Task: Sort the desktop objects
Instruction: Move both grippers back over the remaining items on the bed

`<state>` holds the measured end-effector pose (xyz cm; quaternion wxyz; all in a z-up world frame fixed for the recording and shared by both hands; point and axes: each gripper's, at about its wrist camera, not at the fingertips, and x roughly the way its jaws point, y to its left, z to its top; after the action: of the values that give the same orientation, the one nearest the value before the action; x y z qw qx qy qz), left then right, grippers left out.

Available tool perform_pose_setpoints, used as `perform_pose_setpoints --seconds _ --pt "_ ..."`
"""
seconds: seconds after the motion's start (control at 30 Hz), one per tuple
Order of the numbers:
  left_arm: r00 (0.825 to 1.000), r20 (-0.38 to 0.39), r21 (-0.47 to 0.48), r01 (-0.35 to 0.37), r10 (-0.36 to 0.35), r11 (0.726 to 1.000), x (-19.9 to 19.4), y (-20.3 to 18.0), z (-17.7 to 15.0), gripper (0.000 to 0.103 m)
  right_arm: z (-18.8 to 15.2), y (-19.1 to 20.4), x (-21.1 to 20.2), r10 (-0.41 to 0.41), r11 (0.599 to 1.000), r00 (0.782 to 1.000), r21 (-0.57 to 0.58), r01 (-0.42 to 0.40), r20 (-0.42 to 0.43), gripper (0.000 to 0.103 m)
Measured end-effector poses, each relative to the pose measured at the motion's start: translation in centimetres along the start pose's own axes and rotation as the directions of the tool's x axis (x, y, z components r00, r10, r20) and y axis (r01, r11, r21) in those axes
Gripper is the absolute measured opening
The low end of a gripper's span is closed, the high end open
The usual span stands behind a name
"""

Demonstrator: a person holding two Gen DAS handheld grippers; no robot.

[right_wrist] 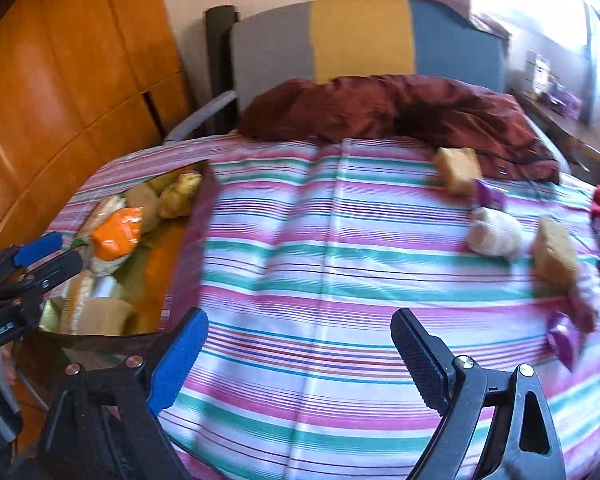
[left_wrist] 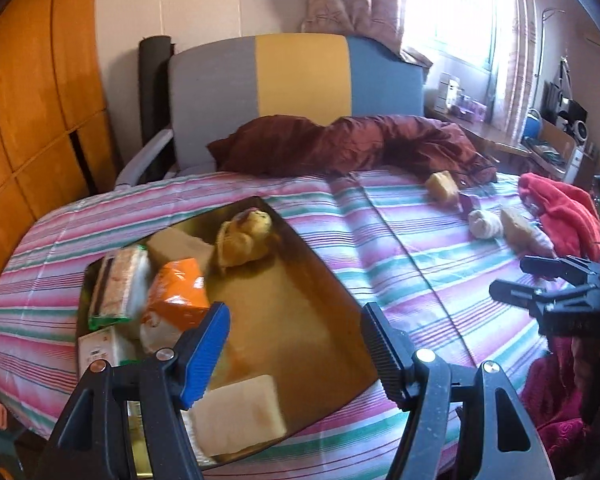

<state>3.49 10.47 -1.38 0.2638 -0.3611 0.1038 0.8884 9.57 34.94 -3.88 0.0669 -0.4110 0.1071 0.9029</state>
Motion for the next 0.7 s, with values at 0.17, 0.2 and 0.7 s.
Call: perform_pose_setpoints --seconds 0.17,0.2,0.7 --pt "1.000 -0.011 0.014 0.013 -0.013 1.000 0.5 -0.8 0.1 0.069 0.0 -4.1 -0.7 -0.059 0.994 0.998 0.087 0.060 -0.014 0.093" --pt "1.000 -0.012 0.014 0.016 -0.016 1.000 0.5 -0.8 0.2 0.069 0.0 -5.1 -0.8 -0.078 0.991 0.997 0.112 0.079 -0.019 0.093" --pt "0.994 -0.055 0.046 0.097 -0.094 0.994 2.4 -3.6 1.5 0.069 -0.3 -19.1 -4.1 -0.249 0.888 0.967 0.386 0.251 -0.058 0.093"
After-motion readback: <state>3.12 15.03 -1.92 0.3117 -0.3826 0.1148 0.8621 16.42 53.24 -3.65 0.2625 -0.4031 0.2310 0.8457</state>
